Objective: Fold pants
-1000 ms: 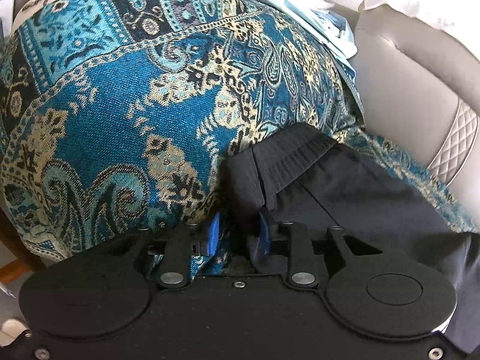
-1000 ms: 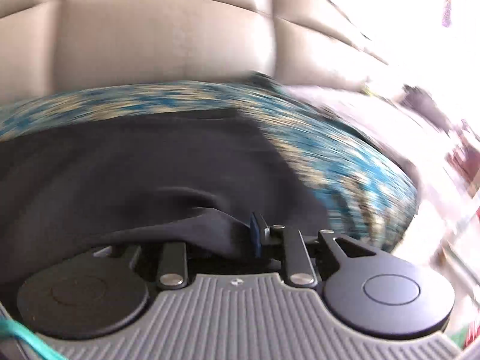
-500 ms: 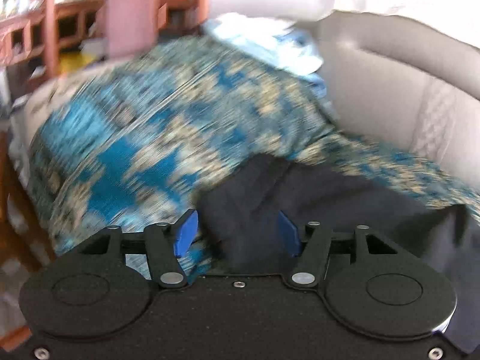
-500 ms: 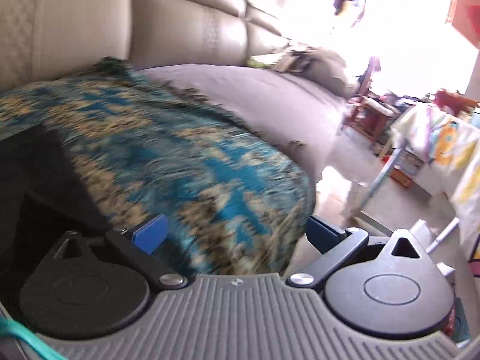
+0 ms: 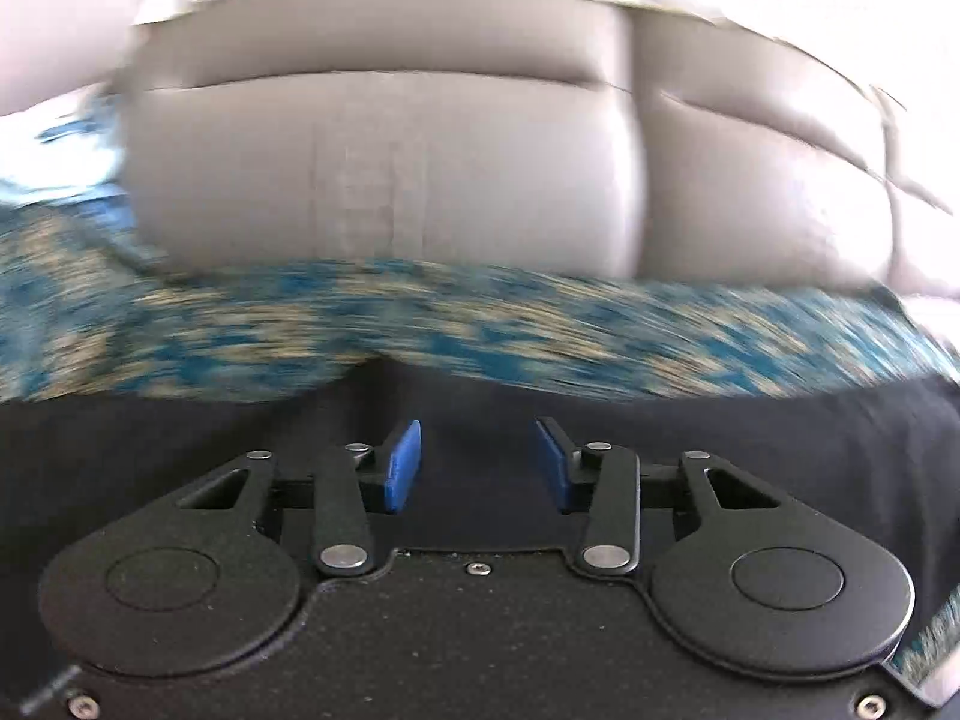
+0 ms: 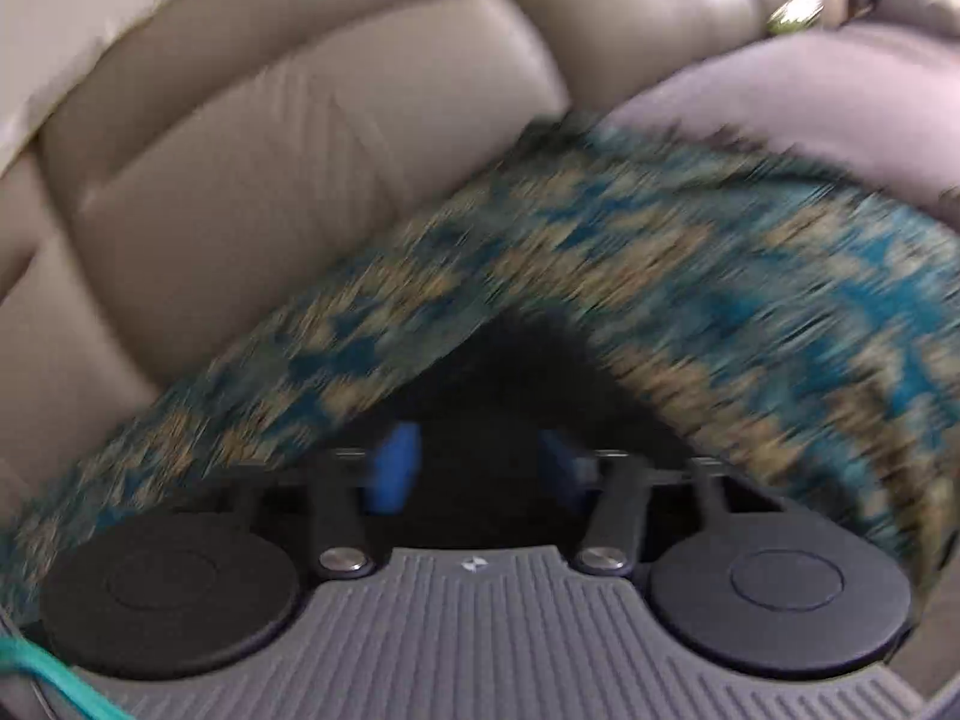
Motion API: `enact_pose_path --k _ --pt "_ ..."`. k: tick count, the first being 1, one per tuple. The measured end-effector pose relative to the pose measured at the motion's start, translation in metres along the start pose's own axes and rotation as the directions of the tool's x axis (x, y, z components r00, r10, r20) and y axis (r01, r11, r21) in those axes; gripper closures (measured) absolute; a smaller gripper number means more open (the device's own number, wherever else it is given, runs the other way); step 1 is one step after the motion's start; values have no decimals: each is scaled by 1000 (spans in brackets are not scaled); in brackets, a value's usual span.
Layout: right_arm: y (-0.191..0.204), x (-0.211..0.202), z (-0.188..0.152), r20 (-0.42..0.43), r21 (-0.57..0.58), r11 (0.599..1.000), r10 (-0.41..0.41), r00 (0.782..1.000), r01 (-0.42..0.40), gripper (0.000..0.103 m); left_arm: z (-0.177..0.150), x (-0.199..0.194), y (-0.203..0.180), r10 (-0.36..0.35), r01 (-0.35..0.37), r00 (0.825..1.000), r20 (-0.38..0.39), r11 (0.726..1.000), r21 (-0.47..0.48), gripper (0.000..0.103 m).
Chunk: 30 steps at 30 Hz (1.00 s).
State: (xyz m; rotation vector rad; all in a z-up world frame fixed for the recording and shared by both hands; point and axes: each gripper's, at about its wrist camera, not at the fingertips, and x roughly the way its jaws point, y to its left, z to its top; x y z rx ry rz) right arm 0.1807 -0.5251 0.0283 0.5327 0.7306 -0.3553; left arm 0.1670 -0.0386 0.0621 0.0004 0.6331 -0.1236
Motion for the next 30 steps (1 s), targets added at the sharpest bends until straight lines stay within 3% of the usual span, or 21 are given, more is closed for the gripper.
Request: enact_pose_path --k 2,3,6,12,17,20,22,26,30 --pt "16 14 -5 -46 -60 998 -7 999 5 63 -3 16 -27 -18 19 1000 -9 996 84 62" --pt "26 17 -5 -27 -121 992 -40 999 36 63 -7 25 -37 -11 12 1000 -13 992 125 62" --pt "32 31 3 -14 -138 989 -60 998 57 62 -14 52 -51 67 -60 997 -40 984 170 62" --pt "25 51 21 17 -72 997 -28 999 29 55 -18 70 -30 176 -174 984 -6 981 87 56" --pt "10 52 23 70 -6 999 49 996 -49 53 -22 73 -26 218 -220 975 37 971 95 50" --pt "-3 37 26 100 90 991 93 991 -102 52 -21 75 -23 235 -238 971 42 968 82 41" --pt "-9 21 29 115 102 990 86 990 -98 44 -21 78 -19 242 -244 970 37 968 53 29" --pt "-25 -9 23 27 117 987 108 994 -111 31 -20 81 -6 228 -227 974 16 974 -18 22" --pt "-38 -25 5 -101 147 980 152 983 -136 23 -21 81 -8 239 -239 971 23 971 -8 22"
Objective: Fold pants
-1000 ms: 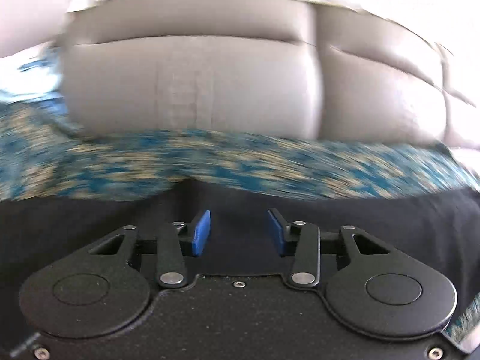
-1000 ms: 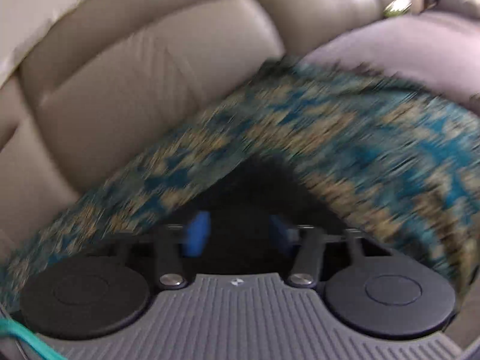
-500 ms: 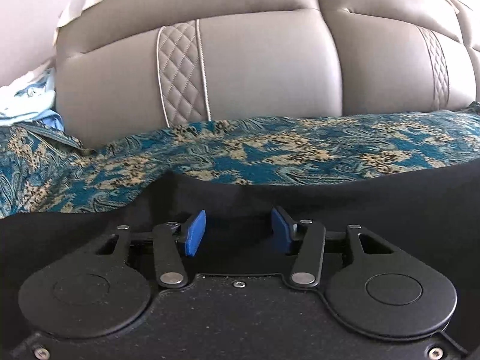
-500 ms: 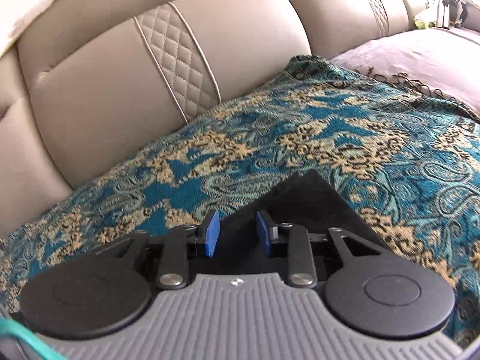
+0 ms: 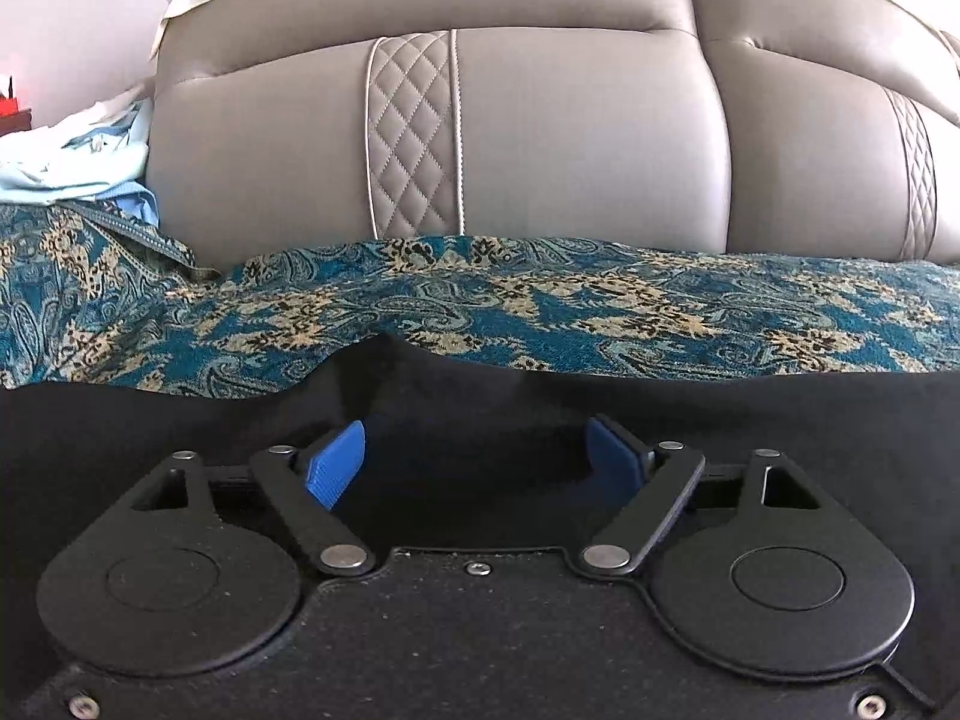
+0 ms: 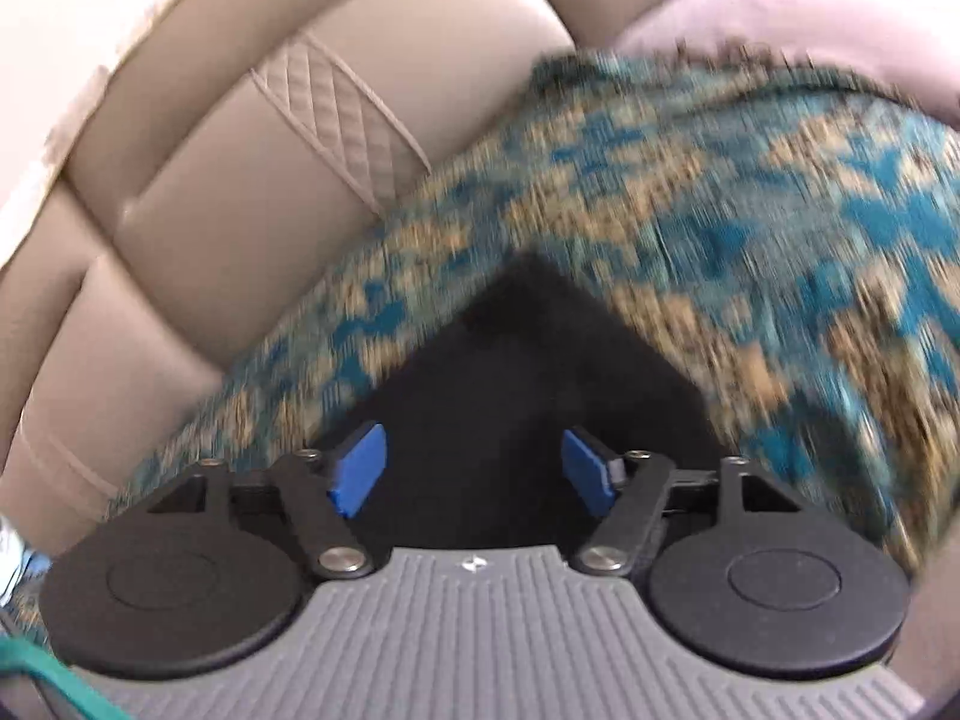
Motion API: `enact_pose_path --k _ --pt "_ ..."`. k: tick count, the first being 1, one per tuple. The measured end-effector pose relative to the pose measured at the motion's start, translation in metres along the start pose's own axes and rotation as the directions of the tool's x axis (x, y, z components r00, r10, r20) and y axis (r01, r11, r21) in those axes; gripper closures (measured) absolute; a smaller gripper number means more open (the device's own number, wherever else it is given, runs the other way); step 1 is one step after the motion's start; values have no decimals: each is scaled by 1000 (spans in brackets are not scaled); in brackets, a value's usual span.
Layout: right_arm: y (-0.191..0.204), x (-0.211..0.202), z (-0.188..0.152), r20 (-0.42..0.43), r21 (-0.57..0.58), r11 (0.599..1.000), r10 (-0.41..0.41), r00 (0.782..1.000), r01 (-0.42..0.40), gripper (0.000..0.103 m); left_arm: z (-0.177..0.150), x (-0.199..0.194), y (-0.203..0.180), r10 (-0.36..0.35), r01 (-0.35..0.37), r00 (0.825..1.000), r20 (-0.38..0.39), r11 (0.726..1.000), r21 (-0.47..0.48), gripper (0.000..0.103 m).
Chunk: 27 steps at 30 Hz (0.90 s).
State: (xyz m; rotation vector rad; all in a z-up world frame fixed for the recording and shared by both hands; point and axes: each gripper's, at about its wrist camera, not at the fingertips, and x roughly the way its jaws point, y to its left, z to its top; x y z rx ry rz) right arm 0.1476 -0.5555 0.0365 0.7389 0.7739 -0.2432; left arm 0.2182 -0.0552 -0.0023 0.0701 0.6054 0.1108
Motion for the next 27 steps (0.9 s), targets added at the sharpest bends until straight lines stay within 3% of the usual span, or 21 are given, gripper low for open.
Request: enact_pose_path --k 6,8,11,12,14,16,19,22,24,27 --pt "-21 -2 -27 -97 83 982 177 980 -169 18 -1 -1 -2 12 -12 1000 5 1000 9 20" --pt "-24 -1 -33 -113 104 980 179 977 -168 18 -1 -1 -2 16 -16 1000 5 1000 9 18" --pt "-14 -11 -41 -66 70 986 157 985 -152 17 -1 -1 -2 23 -23 1000 6 1000 13 17" --pt "-10 -15 -43 -58 51 979 200 978 -197 15 -1 -1 -3 26 -26 1000 7 1000 15 17" --pt "6 -17 -53 -82 22 943 332 940 -331 12 -1 -1 -4 29 -29 1000 8 999 18 17" --pt "26 -8 -67 -152 2 924 379 913 -384 11 -1 -1 -3 31 -31 1000 7 999 18 16" --pt "45 13 -84 -248 -50 964 240 939 -260 12 -1 0 -3 31 -31 1000 4 999 14 14" --pt "41 5 -79 -190 -53 972 215 958 -229 12 -1 0 -1 27 -27 1000 1 1000 6 14" --pt "19 -1 -71 -127 31 990 139 982 -136 12 -1 1 -1 26 -26 1000 0 1000 2 13" --pt "-16 -12 -60 -56 226 963 161 985 -145 12 -1 1 -1 24 -24 1000 -1 1000 0 13"
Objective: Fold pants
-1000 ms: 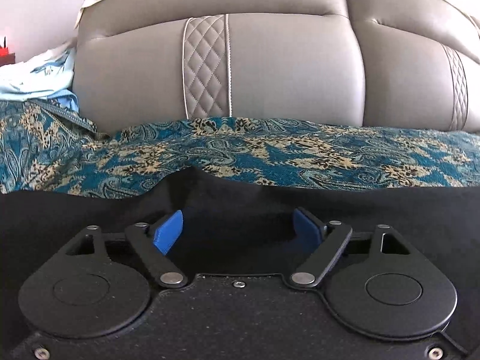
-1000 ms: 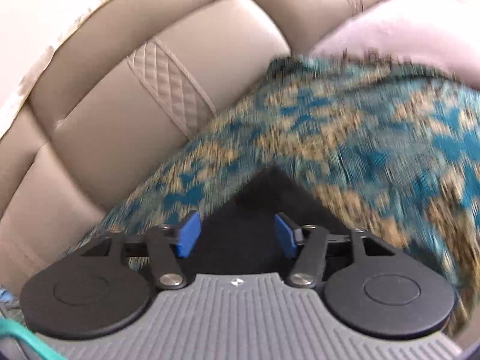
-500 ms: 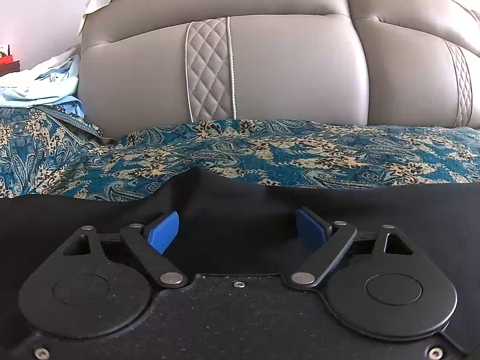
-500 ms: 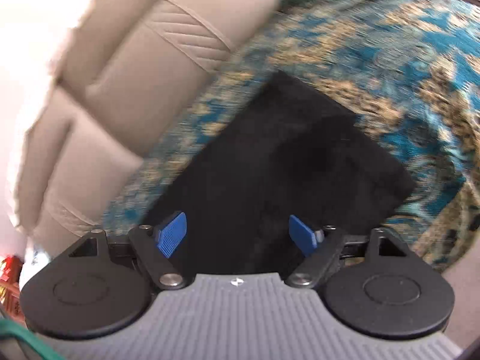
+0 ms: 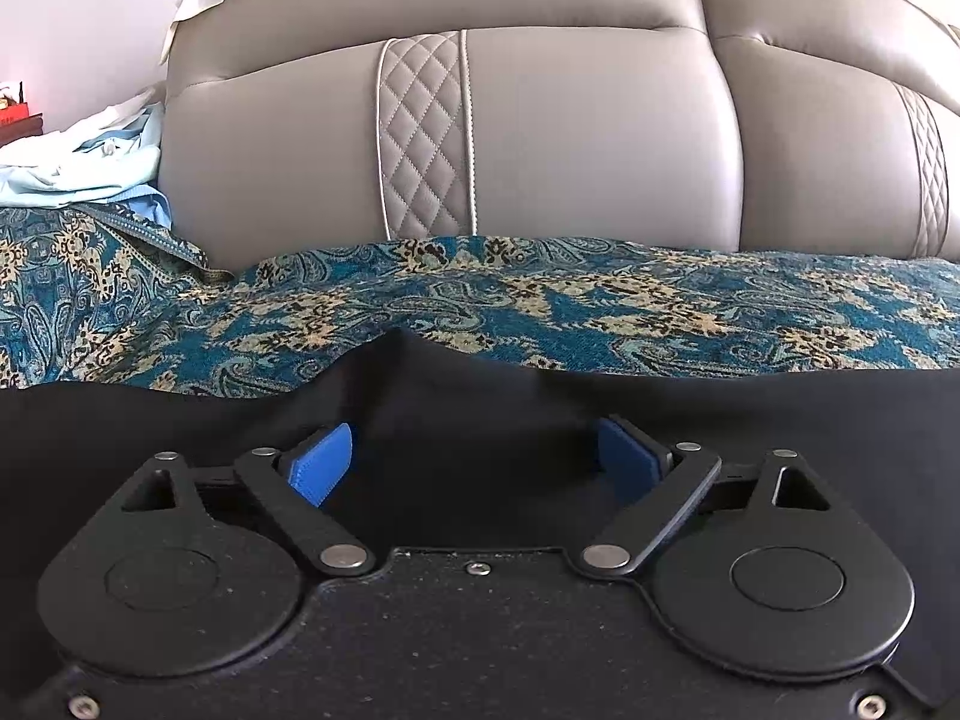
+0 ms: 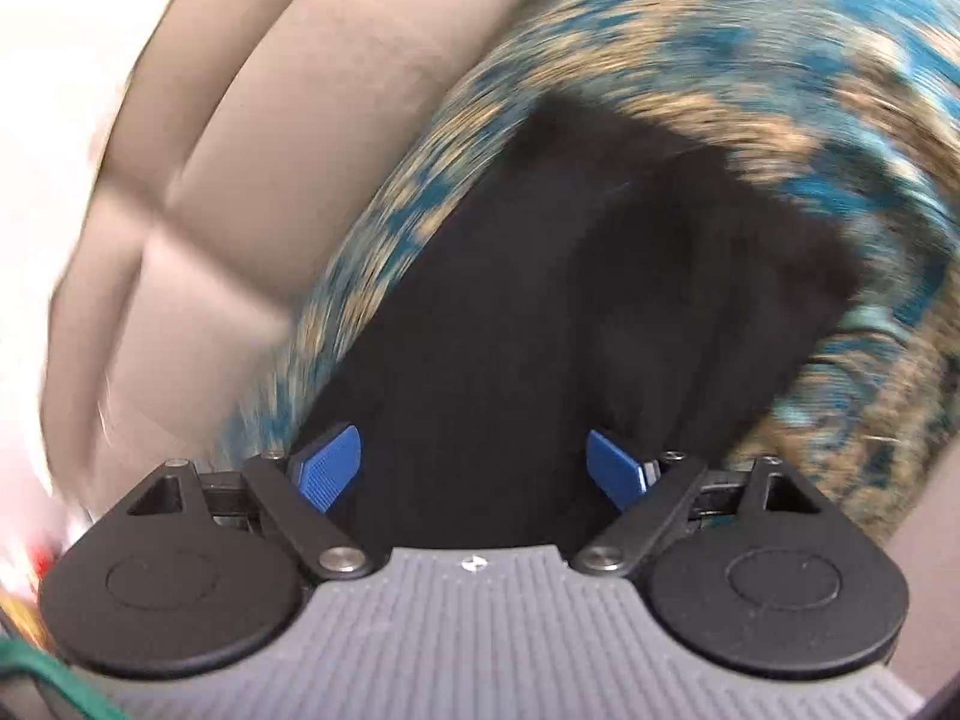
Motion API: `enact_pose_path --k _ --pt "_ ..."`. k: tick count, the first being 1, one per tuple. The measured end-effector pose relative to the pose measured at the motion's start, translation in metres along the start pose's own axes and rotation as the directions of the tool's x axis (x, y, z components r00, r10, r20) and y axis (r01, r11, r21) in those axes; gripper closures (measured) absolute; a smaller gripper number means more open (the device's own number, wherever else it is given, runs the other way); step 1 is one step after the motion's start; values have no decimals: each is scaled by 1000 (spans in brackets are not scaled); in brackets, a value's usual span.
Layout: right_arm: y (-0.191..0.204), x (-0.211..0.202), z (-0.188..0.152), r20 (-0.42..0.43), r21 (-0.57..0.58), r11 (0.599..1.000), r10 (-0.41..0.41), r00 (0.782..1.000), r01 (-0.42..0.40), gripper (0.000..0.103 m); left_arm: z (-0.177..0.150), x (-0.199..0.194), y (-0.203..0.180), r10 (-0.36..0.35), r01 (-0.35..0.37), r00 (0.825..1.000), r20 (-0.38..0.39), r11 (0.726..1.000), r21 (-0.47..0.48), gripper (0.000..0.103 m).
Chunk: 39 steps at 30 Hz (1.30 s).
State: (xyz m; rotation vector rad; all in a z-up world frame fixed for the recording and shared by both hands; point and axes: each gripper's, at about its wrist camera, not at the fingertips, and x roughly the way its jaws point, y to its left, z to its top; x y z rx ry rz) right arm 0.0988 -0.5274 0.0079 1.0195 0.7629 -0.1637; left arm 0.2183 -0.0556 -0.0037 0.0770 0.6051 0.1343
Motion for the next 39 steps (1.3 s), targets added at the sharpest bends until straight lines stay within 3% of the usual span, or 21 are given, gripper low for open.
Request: enact_pose_path --k 5,8,9,16,21,24,30,34,39 --pt "-30 -37 10 173 98 993 -76 982 60 12 0 2 2 -8 8 1000 -4 1000 -14 12" --pt "-42 -52 11 267 138 976 -201 942 169 12 0 1 2 -7 7 1000 -4 1000 -14 12" --pt "-47 -59 10 286 155 973 -208 935 170 12 0 1 2 -6 6 1000 -4 1000 -14 12" --pt "-69 -68 1 247 221 974 -104 963 49 12 0 1 1 -2 2 1000 -2 1000 -9 12" --pt "-56 -47 -3 177 194 978 -116 977 81 12 1 2 1 -3 3 1000 -4 1000 -14 11" --pt "-46 -35 -1 185 163 984 -94 978 64 11 0 2 1 -4 4 1000 -4 1000 -15 11" --pt "-23 -10 6 267 12 987 -156 951 158 10 0 2 1 -6 6 1000 -6 1000 -18 11" --pt "-3 6 4 320 -149 952 -211 924 269 10 0 3 2 -9 9 1000 -7 1000 -25 11" --pt "12 22 -3 345 -309 885 -237 908 349 15 0 5 5 -16 16 1000 -11 999 -39 10"
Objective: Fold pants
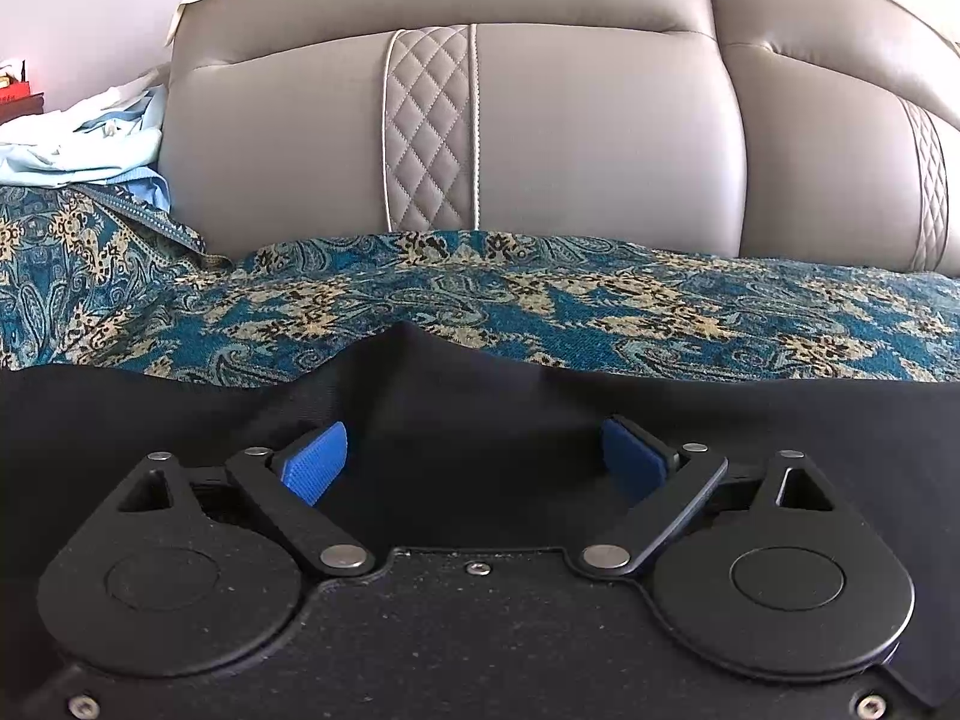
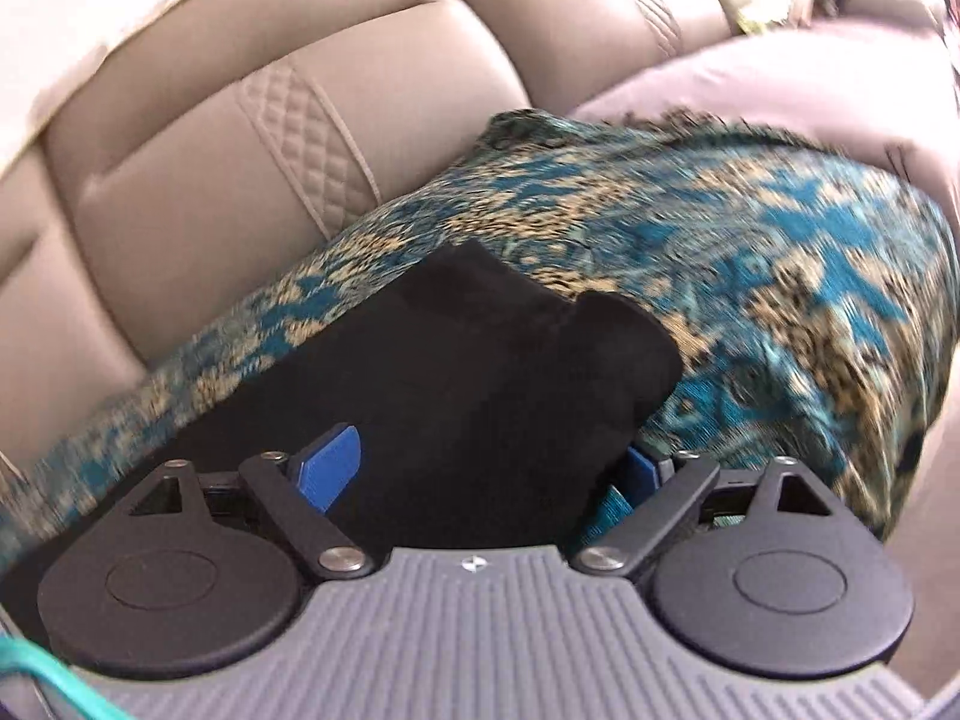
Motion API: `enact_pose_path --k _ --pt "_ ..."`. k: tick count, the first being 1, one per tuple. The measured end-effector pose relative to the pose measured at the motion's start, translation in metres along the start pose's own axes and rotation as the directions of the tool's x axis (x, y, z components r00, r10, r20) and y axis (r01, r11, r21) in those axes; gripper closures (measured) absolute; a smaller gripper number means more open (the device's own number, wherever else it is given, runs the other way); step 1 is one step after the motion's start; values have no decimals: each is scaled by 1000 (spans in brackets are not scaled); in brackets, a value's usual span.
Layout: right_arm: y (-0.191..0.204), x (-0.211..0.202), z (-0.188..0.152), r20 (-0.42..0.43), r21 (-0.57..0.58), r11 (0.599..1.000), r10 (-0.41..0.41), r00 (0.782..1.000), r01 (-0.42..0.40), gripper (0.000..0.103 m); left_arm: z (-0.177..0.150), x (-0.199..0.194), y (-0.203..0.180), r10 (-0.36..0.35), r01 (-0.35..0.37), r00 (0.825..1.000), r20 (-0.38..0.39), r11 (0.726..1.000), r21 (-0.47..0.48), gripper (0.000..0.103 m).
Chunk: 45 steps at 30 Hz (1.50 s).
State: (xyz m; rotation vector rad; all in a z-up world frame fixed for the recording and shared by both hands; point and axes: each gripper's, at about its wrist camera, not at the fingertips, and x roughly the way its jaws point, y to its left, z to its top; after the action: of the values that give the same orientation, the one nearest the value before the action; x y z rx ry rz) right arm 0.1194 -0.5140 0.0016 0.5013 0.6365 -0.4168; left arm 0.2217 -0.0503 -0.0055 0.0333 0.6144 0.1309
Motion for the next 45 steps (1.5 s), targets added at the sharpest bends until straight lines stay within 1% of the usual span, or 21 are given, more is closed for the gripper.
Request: enact_pose_path --k 2,3,7,10,13,16,19,21,23,25,27,28,30,32,35,37,39,40,43,44,45 --pt "6 4 1 4 -32 999 1 1000 -1 21 0 0 1 -6 6 1000 -2 1000 -9 9" --pt "8 5 3 6 -36 999 0 1000 0 31 0 1 3 -11 11 1000 -6 1000 -20 8" --pt "8 11 13 -3 37 998 -52 999 52 83 1 1 7 -17 16 1000 -18 998 -54 7" --pt "1 15 20 -22 160 984 -72 997 75 92 3 -6 11 -18 16 999 -48 1000 -27 7" --pt "5 15 22 -28 225 972 -62 998 67 94 -3 -26 30 -36 34 998 -59 998 -46 8" --pt "40 15 22 -4 134 989 -60 998 60 94 -13 -47 60 -50 47 998 -39 997 -66 8" --pt "100 17 12 -1 -20 1000 9 1000 -9 94 -24 -59 85 27 -29 999 -33 998 -54 8" --pt "148 15 -1 1 -157 986 49 999 -48 95 -32 -61 104 79 -83 995 -64 995 -64 6" --pt "206 10 -28 -28 -308 941 141 990 -143 95 -38 -66 122 70 -77 996 -59 990 -122 6" --pt "257 0 -64 -76 -458 858 224 972 -234 95 -42 -70 132 89 -96 994 -61 986 -135 4" --pt "304 -19 -111 -140 -619 716 303 943 -322 95 -48 -75 138 89 -94 995 -49 988 -119 2" --pt "322 -31 -137 -175 -689 629 340 924 -362 94 -52 -77 139 85 -89 996 -39 990 -113 1" --pt "341 -52 -176 -230 -762 496 393 890 -416 94 -59 -82 142 80 -82 997 -17 991 -107 1" --pt "350 -69 -204 -280 -800 395 422 863 -452 94 -64 -85 144 74 -73 997 0 992 -106 1" --pt "354 -91 -238 -271 -861 282 451 851 -423 94 -65 -84 142 74 -73 997 10 992 -102 0" --pt "354 -101 -251 -250 -896 218 471 846 -387 93 -65 -82 142 74 -73 997 8 992 -102 0" --pt "355 -108 -258 -253 -907 179 492 833 -381 92 -63 -82 142 73 -73 997 -5 992 -100 0" --pt "354 -109 -260 -261 -908 165 499 827 -386 87 -60 -82 143 72 -74 997 -22 992 -102 0" --pt "344 -118 -257 -296 -894 140 532 794 -427 56 -46 -81 146 67 -79 993 -95 990 -120 3" --pt "341 -119 -253 -327 -876 133 542 774 -463 49 -42 -82 147 66 -80 992 -110 988 -130 5" --pt "338 -122 -251 -345 -863 132 553 759 -488 38 -38 -85 148 61 -78 991 -116 987 -142 7"
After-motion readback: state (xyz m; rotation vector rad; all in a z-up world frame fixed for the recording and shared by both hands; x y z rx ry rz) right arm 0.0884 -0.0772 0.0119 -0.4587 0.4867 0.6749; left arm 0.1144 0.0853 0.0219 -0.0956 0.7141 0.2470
